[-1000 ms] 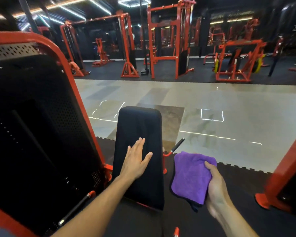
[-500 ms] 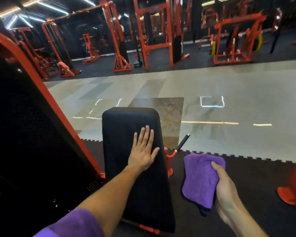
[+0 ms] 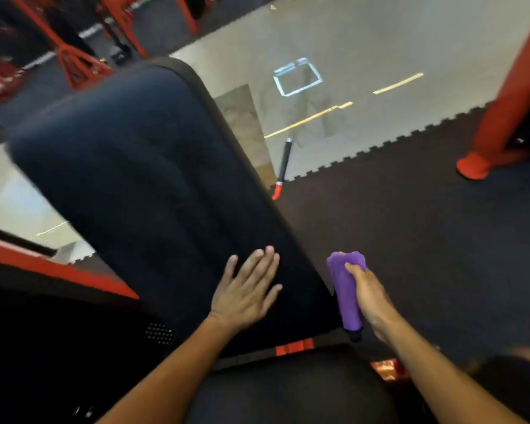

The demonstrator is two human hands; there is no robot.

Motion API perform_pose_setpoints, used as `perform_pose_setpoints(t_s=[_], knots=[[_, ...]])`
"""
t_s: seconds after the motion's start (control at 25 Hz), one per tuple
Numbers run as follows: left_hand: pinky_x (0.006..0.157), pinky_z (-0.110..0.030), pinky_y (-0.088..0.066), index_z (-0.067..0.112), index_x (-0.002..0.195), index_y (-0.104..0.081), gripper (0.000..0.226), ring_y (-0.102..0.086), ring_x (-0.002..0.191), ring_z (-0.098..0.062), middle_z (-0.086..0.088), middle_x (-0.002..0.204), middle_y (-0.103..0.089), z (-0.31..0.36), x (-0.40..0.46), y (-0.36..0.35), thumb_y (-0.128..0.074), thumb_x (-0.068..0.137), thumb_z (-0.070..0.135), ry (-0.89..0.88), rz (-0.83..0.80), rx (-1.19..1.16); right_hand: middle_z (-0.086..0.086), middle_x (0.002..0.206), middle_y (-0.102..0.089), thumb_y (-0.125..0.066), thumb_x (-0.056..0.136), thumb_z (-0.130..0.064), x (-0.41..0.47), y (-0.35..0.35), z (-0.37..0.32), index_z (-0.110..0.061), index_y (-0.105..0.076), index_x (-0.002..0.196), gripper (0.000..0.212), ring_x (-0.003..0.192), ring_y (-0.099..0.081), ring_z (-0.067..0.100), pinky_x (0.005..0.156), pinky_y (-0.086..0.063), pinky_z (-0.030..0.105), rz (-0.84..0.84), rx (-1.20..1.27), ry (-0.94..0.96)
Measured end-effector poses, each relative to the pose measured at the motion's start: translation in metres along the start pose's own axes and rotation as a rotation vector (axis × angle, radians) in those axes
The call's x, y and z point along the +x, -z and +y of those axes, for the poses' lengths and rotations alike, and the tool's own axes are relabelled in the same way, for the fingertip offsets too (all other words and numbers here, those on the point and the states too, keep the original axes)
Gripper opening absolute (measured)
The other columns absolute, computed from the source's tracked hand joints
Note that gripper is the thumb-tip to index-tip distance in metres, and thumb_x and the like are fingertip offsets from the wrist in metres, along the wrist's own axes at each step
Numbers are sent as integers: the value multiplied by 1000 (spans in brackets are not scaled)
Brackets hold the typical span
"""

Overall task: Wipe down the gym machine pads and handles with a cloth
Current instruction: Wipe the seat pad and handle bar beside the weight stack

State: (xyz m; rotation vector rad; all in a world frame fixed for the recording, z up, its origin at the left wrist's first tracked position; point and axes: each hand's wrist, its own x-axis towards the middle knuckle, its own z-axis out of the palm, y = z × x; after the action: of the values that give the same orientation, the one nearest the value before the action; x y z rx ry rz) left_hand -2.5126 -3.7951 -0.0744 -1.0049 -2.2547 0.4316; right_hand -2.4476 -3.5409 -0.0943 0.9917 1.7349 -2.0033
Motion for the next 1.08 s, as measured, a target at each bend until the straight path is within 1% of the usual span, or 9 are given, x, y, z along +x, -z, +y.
perform_pose_setpoints(t_s=[0.08,0.24,0.4,0.52,0.64,0.76,0.92,1.0,1.08], knots=[[127,-51,-4,12,163,-26,90,-12,159,-19,-5,172,-14,5,-17,-22,-63,91,52,-28,72,25,-1,135,-57,-44,103,-43,15,3,31,-26,-56,139,42,122,-56,22,109,-42,41,62,-38,-70],[126,-54,-3,10,161,-31,81,-13,159,-22,-10,171,-17,2,-12,-31,-57,95,49,-65,162,37,-1,127,-57,-40,106,-37,44,-19,75,-29,-63,123,30,116,-53,18,104,-39,34,36,-21,-220],[126,-54,-1,8,160,-32,82,-12,159,-24,-12,171,-18,5,-19,-37,-56,94,50,-102,186,28,16,127,-61,-41,96,-49,91,-30,115,-33,-64,103,29,110,-59,31,98,-49,46,35,61,-301],[127,-53,0,8,159,-35,82,-13,159,-24,-12,170,-20,4,-19,-41,-58,92,50,-100,213,57,13,116,-66,-39,100,-41,82,-42,85,-24,-65,96,32,102,-62,28,87,-50,38,78,84,-353],[127,-52,1,8,159,-36,83,-13,159,-23,-11,170,-21,6,-22,-40,-59,91,50,-97,226,35,5,108,-67,-38,94,-42,61,-57,61,-24,-68,98,35,101,-61,26,96,-50,45,125,7,-281],[126,-52,1,8,159,-35,84,-12,159,-23,-12,171,-19,4,-19,-41,-58,91,49,-99,225,39,-8,107,-63,-39,101,-39,49,-62,56,-27,-68,114,33,101,-55,14,97,-41,38,126,53,-230],[127,-52,2,8,160,-32,87,-12,159,-23,-11,171,-17,5,-20,-37,-60,89,50,-101,199,48,12,135,-58,-36,98,-48,60,-58,48,-13,-58,136,57,123,-54,29,110,-39,44,125,-65,-286],[127,-52,3,8,161,-31,88,-12,159,-23,-11,171,-17,5,-18,-37,-60,89,50,-93,191,52,15,127,-62,-44,85,-50,80,-51,64,-14,-63,127,59,116,-58,32,107,-43,46,108,1,-316],[127,-52,3,8,161,-31,87,-11,159,-23,-12,171,-17,5,-18,-36,-58,90,50,-94,193,65,14,117,-66,-42,85,-48,75,-54,54,-23,-68,112,45,107,-61,30,99,-48,45,92,90,-317]])
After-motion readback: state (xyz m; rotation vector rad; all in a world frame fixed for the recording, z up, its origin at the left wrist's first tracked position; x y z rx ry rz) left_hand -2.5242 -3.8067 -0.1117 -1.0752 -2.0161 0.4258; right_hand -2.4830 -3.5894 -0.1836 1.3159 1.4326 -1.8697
